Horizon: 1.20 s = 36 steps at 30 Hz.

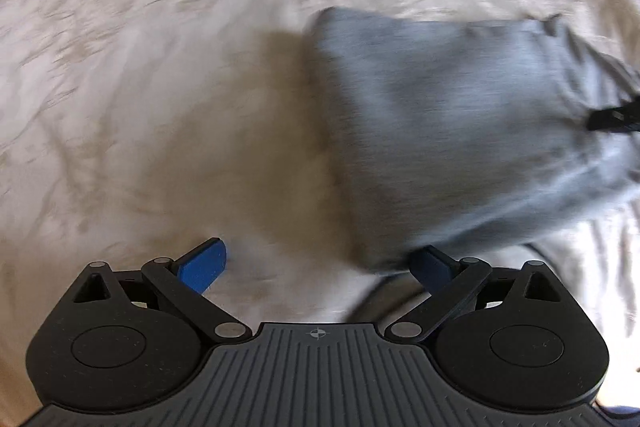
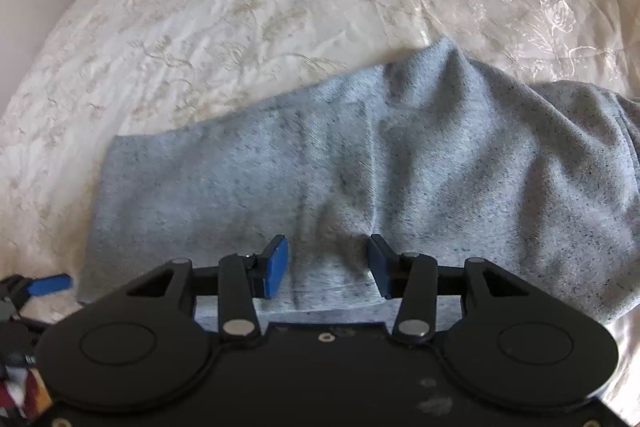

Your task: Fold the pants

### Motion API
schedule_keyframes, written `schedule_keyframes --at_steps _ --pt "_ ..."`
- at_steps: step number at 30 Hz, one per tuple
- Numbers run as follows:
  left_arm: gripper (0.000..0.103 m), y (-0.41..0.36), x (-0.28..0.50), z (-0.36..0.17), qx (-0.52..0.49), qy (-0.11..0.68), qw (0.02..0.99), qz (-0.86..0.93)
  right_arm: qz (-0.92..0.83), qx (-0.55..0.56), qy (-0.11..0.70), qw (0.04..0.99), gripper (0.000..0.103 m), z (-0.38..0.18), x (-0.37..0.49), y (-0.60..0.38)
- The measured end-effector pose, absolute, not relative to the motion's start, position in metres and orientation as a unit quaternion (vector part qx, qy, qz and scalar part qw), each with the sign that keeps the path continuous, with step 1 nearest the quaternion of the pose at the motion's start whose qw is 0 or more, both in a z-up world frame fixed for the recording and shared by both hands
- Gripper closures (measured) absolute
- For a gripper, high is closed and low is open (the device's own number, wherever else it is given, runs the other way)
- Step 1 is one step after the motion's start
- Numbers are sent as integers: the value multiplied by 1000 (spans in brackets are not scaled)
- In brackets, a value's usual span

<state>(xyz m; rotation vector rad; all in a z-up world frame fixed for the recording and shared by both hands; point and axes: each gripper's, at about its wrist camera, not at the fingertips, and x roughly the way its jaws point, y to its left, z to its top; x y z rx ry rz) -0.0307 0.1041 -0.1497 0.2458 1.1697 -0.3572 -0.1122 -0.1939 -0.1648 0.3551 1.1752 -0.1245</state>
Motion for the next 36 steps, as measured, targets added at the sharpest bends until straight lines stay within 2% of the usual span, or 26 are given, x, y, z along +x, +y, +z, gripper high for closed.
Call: schedule_keyframes --at_steps 3,11,16,18,22,25,26,30,34,36 --pt "0 128 -25 -155 79 561 810 -152 -67 173 558 809 57 -174 -112 -199" --pt "0 142 -29 -154 23 578 807 -120 -79 158 570 802 57 -186 -111 -200" --pt "2 158 -39 -151 64 589 800 -95 -96 169 574 796 55 -189 -114 -207" --pt "2 165 -39 -132 76 568 814 -97 -102 171 567 799 54 -182 -116 -210" --pt "2 150 -22 -96 72 515 844 -133 -100 145 505 845 55 -147 -120 -203" --pt "2 117 6 -89 53 495 850 -174 -76 142 493 855 59 -142 -105 -197" --pt "2 104 16 -91 49 489 851 -184 -69 142 495 855 62 -144 -97 -194" --pt "2 69 45 -109 47 489 851 -186 -56 121 504 853 62 -156 -68 -182" --pt "0 76 78 -149 47 544 830 -113 -80 111 546 826 64 -184 -52 -182" --pt "0 83 85 -164 44 559 819 -119 -98 117 564 812 60 -198 -55 -189"
